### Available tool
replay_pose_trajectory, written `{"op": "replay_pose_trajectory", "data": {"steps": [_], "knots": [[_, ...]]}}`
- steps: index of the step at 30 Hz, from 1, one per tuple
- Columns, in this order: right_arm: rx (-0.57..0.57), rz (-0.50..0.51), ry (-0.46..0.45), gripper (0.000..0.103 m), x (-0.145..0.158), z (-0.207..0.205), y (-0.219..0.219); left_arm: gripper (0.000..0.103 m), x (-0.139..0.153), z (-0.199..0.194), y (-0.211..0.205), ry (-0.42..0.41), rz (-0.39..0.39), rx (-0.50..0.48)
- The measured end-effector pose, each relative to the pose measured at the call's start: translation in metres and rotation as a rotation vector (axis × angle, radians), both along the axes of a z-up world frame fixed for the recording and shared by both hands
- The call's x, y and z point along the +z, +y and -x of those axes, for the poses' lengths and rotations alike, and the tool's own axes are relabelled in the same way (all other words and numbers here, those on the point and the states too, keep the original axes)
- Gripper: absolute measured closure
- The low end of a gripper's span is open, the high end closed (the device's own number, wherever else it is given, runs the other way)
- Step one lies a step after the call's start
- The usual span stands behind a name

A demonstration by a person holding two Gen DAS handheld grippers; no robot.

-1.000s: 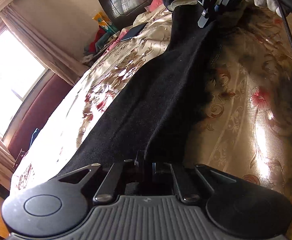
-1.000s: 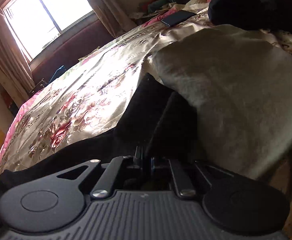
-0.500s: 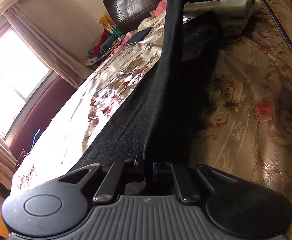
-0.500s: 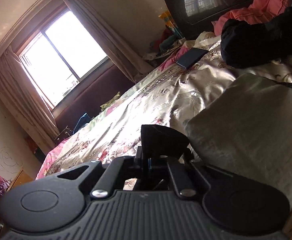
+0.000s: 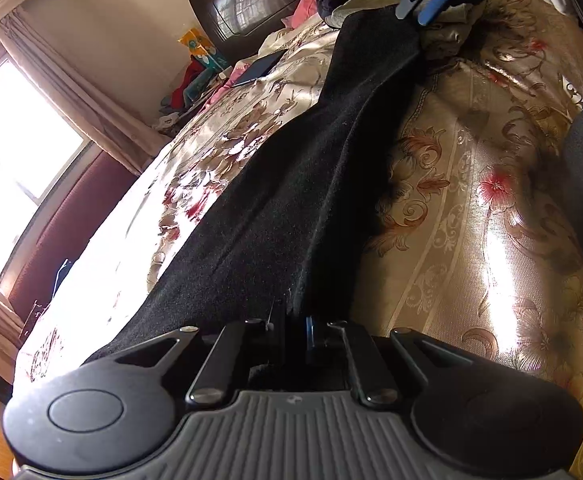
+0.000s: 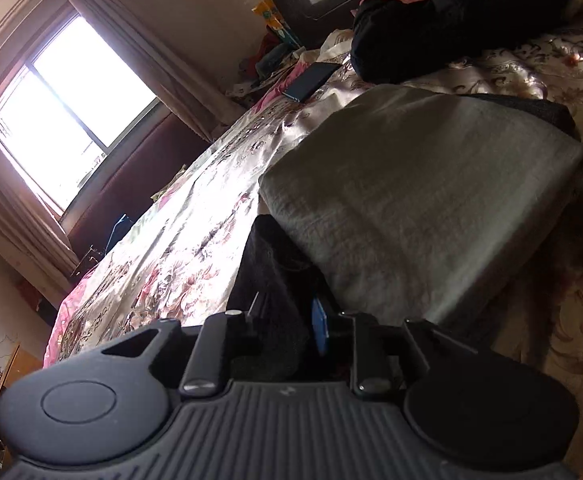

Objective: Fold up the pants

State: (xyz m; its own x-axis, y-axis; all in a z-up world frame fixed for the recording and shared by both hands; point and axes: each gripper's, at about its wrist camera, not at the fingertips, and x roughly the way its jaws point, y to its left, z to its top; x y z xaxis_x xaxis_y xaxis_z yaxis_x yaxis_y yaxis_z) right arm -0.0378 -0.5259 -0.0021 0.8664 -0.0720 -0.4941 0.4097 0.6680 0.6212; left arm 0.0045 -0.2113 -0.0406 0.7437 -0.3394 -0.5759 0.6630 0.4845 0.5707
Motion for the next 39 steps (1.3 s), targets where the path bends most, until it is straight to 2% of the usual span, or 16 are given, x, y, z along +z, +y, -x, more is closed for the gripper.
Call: {"op": "replay_pose_trajectory", "data": {"steps": [6,11,14,18,21,23,24,25,26,29,31,32,33,34,36,39], "knots": [[-0.033,-0.099,-0.01,0.075,-0.036,-0.02,-0.008,0.078,0.001,0.0,-0.001,0.007,0.003,0.008],[-0.041,-0.156,-0.076,0.061,-0.056,-0.043,-0.008,0.078,0.0,-0.002,-0.001,0.011,0.001,0.004],[-0.039,-0.196,-0.107,0.057,-0.056,-0.049,-0.006,0.078,0.001,-0.002,0.0,0.013,0.006,0.001],[0.01,-0.233,-0.215,0.059,-0.047,-0.033,-0.003,0.077,0.005,-0.005,0.005,0.044,0.059,0.028],[0.035,-0.235,-0.156,0.058,-0.059,-0.056,-0.01,0.077,0.005,-0.007,0.004,0.064,0.083,0.044],[0.028,-0.251,-0.144,0.061,-0.062,-0.073,-0.011,0.076,0.005,-0.008,0.002,0.06,0.074,0.047],[0.025,-0.232,-0.147,0.07,-0.056,-0.076,-0.008,0.076,0.006,-0.007,0.002,0.061,0.075,0.049],[0.027,-0.207,-0.15,0.089,-0.049,-0.078,-0.006,0.076,0.007,-0.007,0.002,0.063,0.078,0.052],[0.029,-0.182,-0.162,0.097,-0.038,-0.078,-0.003,0.075,0.007,-0.007,0.002,0.066,0.079,0.053],[0.066,-0.123,-0.231,0.097,0.003,-0.071,0.002,0.075,0.009,-0.006,0.002,0.064,0.088,0.049],[0.085,0.001,-0.273,0.098,0.029,-0.065,0.008,0.072,0.009,-0.004,-0.001,0.056,0.081,0.042],[0.064,0.042,-0.251,0.098,0.028,-0.069,0.008,0.072,0.006,-0.003,-0.003,0.044,0.071,0.04],[0.037,0.061,-0.167,0.098,0.019,-0.079,0.003,0.072,0.003,-0.003,-0.006,0.044,0.063,0.039],[0.025,0.035,-0.065,0.094,0.008,-0.091,-0.004,0.072,0.001,-0.003,-0.007,0.048,0.055,0.039],[0.036,-0.017,-0.002,0.091,-0.009,-0.1,-0.01,0.072,0.0,-0.003,-0.009,0.046,0.05,0.04],[0.019,-0.095,-0.116,0.089,-0.014,-0.089,-0.018,0.072,0.004,-0.002,-0.006,0.064,0.063,0.043]]}}
